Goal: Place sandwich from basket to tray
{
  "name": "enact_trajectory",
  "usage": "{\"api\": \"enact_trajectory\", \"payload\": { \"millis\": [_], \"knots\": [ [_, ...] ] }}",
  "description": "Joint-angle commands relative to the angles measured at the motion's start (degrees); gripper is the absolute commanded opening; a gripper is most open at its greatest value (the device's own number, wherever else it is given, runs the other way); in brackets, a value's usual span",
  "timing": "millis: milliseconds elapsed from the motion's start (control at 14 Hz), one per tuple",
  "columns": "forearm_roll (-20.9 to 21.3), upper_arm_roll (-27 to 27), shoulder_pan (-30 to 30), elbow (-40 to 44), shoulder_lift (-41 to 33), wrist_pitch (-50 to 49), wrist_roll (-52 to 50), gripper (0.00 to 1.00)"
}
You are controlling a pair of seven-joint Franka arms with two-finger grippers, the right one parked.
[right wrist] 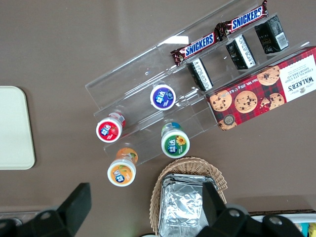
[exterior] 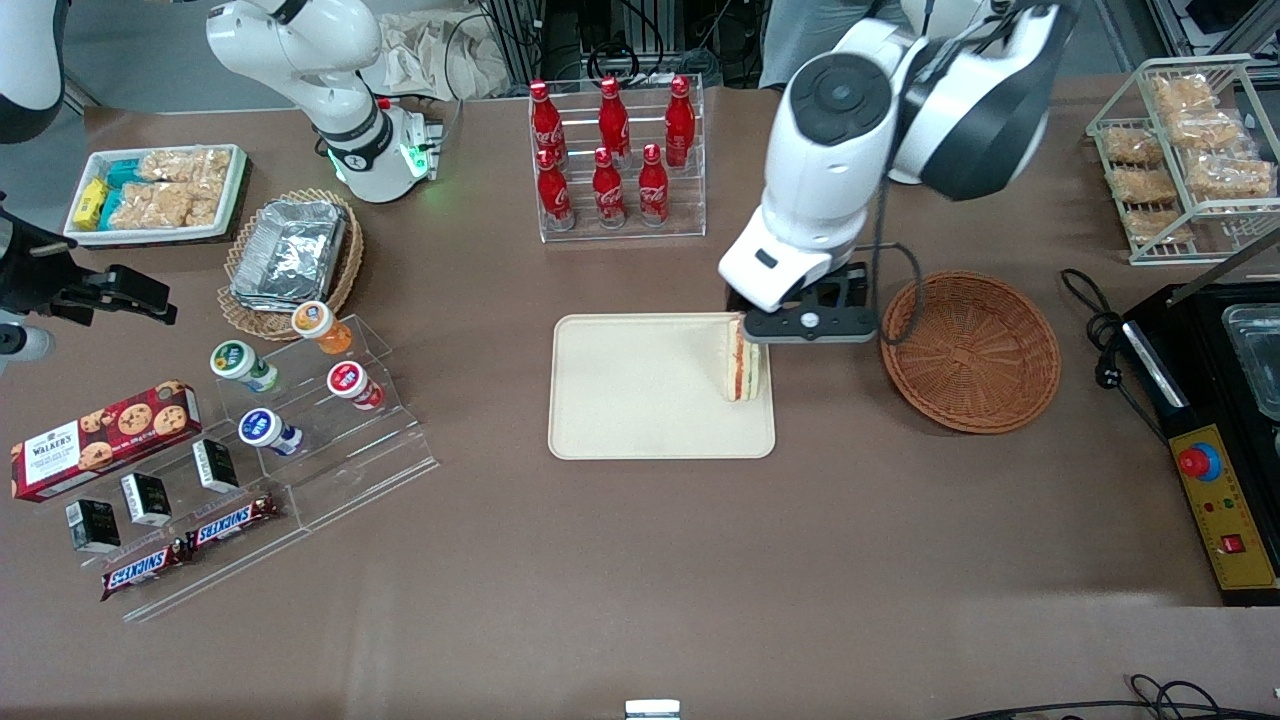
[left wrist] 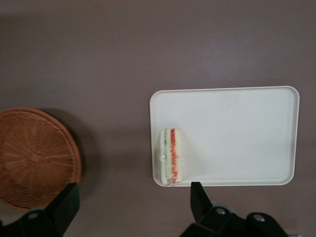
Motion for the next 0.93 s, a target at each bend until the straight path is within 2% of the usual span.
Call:
{"api": "enact_trajectory", "payload": {
  "millis": [0, 286, 357, 429, 643, 857],
  "knots": [
    [-0.7, 4.4, -0.1, 1.9, -2.5, -3.6, 7.4, 1.00],
    [-1.8, 10.9, 0.3, 1.4, -7.9, -9.0, 15.0, 1.00],
    [-2.5, 10.7, 5.2, 1.2, -8.7, -9.7, 16.4, 1.00],
    [-4.8, 7.4, 9.9, 1.2, -9.8, -10.1, 18.4, 1.00],
    [-5.8, 3.4, 18.3, 0.3, -12.6, -11.7, 22.6, 1.00],
    [-6.0, -10.8, 34.6, -4.1, -16.8, -11.3, 25.7, 1.00]
  ]
}}
